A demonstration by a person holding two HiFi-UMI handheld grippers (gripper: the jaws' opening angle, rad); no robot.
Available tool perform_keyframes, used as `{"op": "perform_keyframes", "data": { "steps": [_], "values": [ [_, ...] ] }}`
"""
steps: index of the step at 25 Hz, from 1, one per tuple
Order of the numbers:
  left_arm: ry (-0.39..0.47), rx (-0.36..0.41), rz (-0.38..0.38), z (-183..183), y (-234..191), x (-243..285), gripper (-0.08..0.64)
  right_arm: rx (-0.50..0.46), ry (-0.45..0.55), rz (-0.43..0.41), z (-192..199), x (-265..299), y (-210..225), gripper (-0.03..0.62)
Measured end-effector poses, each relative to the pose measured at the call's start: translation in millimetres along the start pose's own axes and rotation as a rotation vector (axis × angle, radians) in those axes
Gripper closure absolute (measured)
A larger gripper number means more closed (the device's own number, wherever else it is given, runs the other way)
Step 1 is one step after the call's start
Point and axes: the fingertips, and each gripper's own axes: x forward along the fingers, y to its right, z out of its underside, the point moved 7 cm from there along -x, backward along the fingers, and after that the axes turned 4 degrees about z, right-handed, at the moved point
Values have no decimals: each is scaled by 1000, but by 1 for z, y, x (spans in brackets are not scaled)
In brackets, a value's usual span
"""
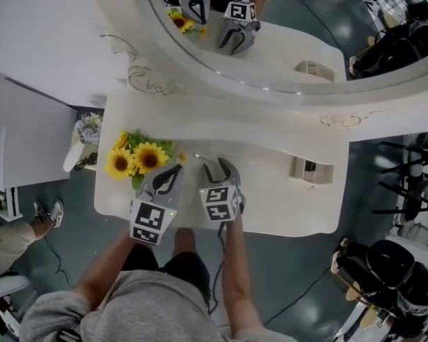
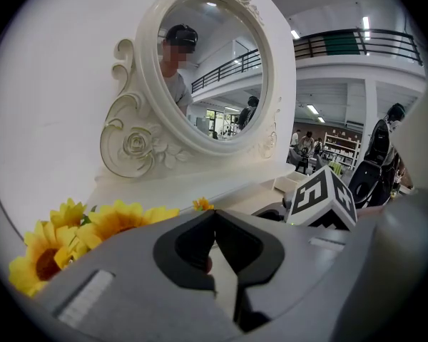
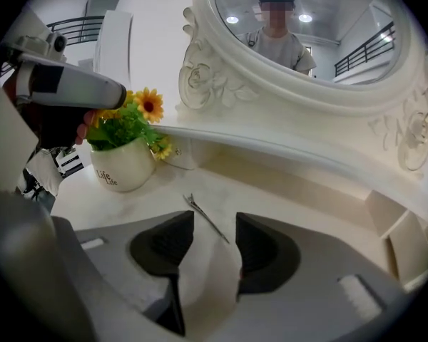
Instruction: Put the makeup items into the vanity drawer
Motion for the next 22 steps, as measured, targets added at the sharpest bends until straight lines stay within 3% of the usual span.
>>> {"op": "perform_keyframes", "data": {
  "steps": [10,14,19,22],
  "values": [
    [-6,2,6,0,-2,2,549,-2,-59,-45,5,10,-1,429],
    [-11,2,12,0,-3,2,549,-13,-69,-60,4,10,-6,489],
    [-14,1,20,0,-4,2,549,-20,-74,-47,4,9,-7,516],
    [-14,1,26,-1,-5,3,549,-41,-79,-19,4,9,-7,578]
  ]
}}
